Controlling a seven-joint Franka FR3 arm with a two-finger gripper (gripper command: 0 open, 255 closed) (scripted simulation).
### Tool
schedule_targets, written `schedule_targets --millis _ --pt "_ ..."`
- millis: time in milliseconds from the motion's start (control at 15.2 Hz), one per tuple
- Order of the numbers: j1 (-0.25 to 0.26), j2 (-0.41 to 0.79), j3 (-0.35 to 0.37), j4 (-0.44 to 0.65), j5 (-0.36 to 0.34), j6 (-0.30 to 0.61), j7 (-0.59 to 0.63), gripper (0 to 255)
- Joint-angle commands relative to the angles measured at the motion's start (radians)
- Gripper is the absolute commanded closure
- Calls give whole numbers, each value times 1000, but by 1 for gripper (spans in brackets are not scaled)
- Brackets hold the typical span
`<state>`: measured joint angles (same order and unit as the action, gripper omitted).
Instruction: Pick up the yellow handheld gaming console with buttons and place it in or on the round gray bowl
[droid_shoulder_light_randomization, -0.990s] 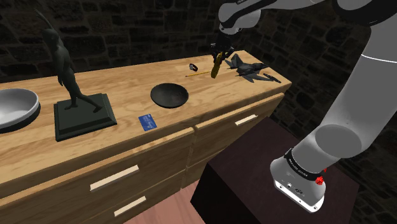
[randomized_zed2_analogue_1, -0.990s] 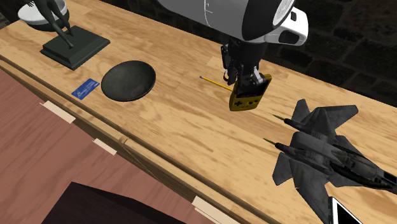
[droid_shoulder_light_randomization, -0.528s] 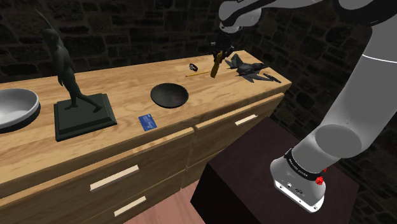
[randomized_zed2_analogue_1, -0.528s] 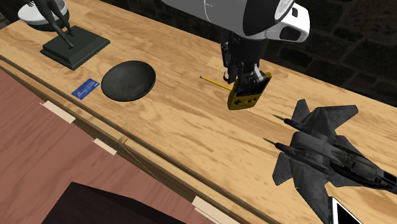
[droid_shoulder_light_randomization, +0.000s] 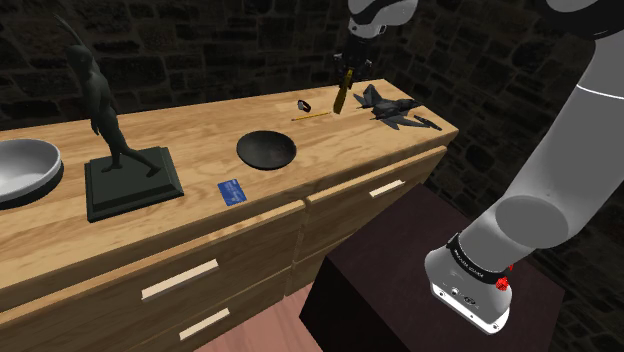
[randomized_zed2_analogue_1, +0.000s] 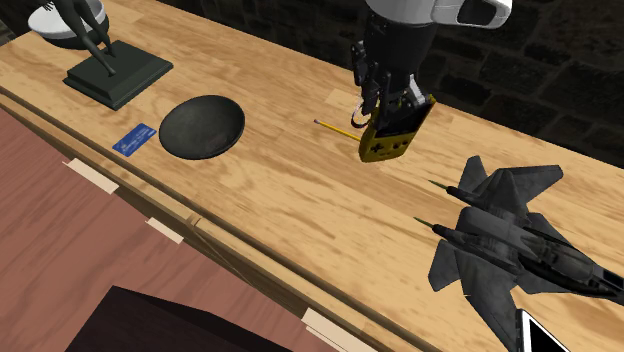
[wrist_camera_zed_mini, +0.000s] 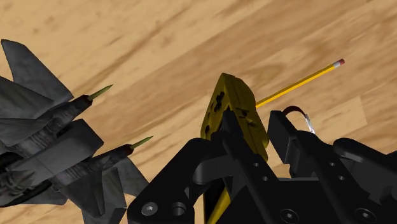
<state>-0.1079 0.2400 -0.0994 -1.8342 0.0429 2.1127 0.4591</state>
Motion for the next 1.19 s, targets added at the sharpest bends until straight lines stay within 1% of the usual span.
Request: schedule_targets --millis 0,792,1122 --pt "0 -11 -1 16 -2 -26 0 255" --pt "0 -49 -2 124 -8 -172 6 255" --pt "65 -116 40 58 -25 -172 118 255"
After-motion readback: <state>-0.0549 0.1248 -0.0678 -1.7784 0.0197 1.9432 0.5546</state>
